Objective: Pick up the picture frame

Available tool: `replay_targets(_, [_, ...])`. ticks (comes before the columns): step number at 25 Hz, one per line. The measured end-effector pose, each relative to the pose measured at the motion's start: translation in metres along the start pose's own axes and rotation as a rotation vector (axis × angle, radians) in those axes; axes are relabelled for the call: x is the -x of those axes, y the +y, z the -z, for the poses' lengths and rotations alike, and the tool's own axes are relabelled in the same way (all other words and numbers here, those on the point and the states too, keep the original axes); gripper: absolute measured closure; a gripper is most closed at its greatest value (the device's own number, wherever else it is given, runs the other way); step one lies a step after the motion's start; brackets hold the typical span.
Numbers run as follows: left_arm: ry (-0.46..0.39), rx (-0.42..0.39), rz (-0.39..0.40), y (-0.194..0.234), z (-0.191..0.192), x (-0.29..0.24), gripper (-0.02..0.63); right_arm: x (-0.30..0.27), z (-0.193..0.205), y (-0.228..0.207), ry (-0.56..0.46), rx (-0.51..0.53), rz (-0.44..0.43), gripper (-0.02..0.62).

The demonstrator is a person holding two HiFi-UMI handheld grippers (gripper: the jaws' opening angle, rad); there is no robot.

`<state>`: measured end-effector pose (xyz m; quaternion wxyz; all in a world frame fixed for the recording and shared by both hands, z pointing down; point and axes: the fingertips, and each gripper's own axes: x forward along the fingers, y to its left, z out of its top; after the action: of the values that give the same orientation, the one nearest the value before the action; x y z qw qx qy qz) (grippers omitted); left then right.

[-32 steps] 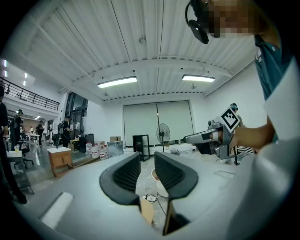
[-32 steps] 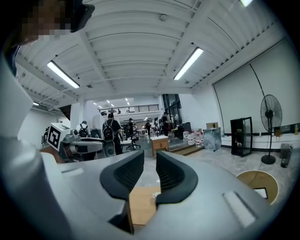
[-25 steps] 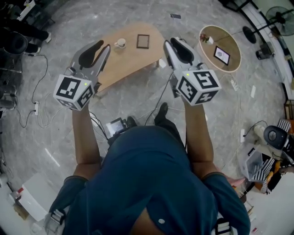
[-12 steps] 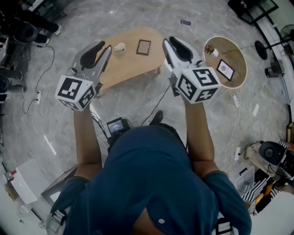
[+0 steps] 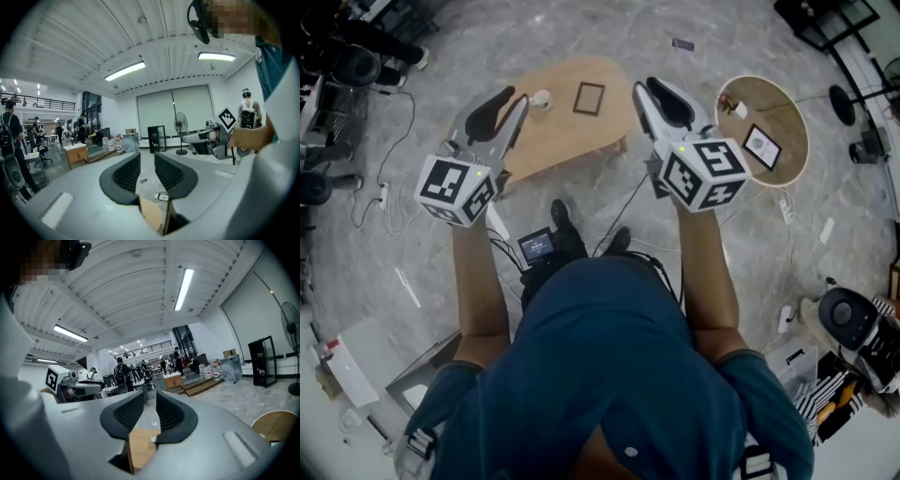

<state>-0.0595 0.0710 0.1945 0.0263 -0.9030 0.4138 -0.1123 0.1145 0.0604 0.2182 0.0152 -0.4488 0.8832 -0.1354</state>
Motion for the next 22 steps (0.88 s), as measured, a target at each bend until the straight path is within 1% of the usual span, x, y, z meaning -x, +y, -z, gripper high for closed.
replay_targets(6, [0.004,0.005,0.072,0.017,0.005,-0.048,0.514,-0.017,0.004,-0.030,0.014,-0.017,0.063,0.529])
replay_targets(9, [-0.011,0.008,0.131,0.017,0.004,-0.085,0.514,-0.017,0.001,-0.056,0.018,-0.010,0.121,0.529])
replay_targets(11, [-0.024,0.009,0.170,0.017,0.000,-0.105,0.514,-0.016,-0.004,-0.072,0.019,-0.005,0.160,0.529])
replay_targets(14, [-0.043,0.010,0.205,0.028,-0.007,-0.128,0.514,-0.027,-0.017,-0.086,0.014,0.005,0.197,0.529])
replay_targets(17, [-0.049,0.016,0.228,0.051,-0.005,-0.145,0.514,-0.052,-0.024,-0.092,0.014,0.013,0.217,0.529])
replay_targets(22, [-0.063,0.031,0.245,0.109,-0.002,-0.165,0.514,-0.107,-0.032,-0.093,0.023,0.021,0.246,0.529])
